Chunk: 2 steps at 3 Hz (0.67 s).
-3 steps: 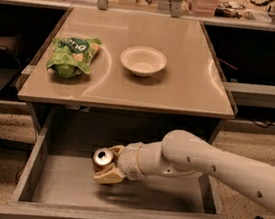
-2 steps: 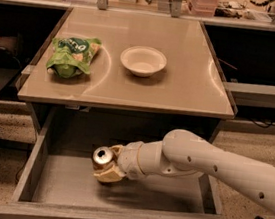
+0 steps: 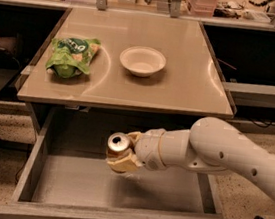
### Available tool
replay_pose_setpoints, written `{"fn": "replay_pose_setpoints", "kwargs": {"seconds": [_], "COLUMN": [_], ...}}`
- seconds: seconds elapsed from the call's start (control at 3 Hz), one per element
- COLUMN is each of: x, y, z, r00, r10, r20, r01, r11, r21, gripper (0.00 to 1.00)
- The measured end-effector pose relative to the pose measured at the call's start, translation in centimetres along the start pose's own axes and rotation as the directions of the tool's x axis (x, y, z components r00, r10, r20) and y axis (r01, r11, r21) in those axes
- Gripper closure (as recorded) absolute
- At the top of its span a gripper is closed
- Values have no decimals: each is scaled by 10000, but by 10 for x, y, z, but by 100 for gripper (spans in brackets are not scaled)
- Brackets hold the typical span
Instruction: Pick orange can from top drawer and place on counter
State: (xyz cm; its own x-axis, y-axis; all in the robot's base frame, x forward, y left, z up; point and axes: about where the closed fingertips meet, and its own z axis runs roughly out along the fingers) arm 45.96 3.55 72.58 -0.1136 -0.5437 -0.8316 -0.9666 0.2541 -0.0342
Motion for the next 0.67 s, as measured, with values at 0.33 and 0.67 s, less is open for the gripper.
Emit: {"fn": "replay_pose_setpoints", "kwargs": {"seconds": [0.33,0.67], "x": [-21,-46], "y": [-24,-53], "z": [-55,-107], "r00": [9986,9927], "r10": [75,5], "r20": [-532,-1207], "r01": [-17,236], "r11": [9942,9798], "r21": [1073,1984], "gripper": [100,100]}}
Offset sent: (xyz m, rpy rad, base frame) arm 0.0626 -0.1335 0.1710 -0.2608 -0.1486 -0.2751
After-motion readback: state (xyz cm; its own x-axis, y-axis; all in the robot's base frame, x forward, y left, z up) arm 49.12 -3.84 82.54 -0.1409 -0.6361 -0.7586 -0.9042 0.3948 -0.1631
